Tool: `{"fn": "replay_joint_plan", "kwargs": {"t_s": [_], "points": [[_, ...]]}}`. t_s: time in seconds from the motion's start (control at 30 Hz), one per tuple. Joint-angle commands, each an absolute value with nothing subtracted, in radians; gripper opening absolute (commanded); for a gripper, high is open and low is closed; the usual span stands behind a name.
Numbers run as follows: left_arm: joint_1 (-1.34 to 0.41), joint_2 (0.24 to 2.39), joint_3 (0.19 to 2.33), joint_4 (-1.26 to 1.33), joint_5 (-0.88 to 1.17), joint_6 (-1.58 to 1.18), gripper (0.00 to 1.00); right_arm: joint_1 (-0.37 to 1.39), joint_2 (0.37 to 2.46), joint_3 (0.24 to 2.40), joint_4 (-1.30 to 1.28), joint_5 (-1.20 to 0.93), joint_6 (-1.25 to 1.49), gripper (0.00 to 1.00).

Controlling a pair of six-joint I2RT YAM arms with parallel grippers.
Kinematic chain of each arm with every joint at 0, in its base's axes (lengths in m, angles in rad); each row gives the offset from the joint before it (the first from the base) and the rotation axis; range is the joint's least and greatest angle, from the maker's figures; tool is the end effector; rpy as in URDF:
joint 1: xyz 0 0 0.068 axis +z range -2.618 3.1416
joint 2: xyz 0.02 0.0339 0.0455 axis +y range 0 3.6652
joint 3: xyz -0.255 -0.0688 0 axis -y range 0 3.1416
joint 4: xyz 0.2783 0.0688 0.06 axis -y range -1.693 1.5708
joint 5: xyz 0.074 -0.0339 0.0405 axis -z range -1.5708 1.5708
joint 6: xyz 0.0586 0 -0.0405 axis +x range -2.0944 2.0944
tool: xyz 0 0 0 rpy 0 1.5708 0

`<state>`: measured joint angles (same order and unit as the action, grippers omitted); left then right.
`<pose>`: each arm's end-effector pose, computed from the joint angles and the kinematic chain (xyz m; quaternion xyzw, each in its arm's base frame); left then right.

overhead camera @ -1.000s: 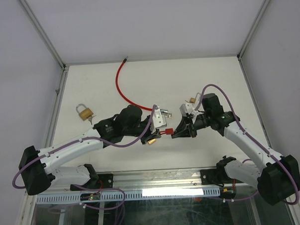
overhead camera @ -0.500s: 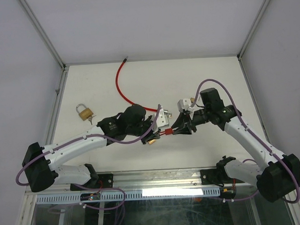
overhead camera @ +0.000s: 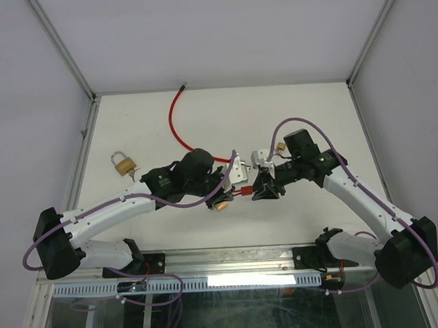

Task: Lock with the key
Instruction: Adjust the lock.

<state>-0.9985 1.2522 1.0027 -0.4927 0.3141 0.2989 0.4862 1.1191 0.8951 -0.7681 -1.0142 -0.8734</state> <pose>0.1582 -0.2790 0.2574 0.5964 0.6824 -0.2708 0.3244 0.1985 0.1612 0.2517 -0.6344 0.5645 0.4088 0.3343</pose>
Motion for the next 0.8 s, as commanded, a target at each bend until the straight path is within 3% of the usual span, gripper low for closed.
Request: {"fn": "replay_joint_plan", "kwargs": {"t_s": [0.0,0.77], "points": [[-0.992,1.257,1.067,-0.468,0.326,0.316,0.00,0.512,1.132,0.961,-0.801,-0.990,-0.914,0.33],[-0.992,1.294,1.135,-0.554,0.330,0.346,0.00,0.594,1.178,1.047,-0.910,-0.874,-0.975,0.18]]}}
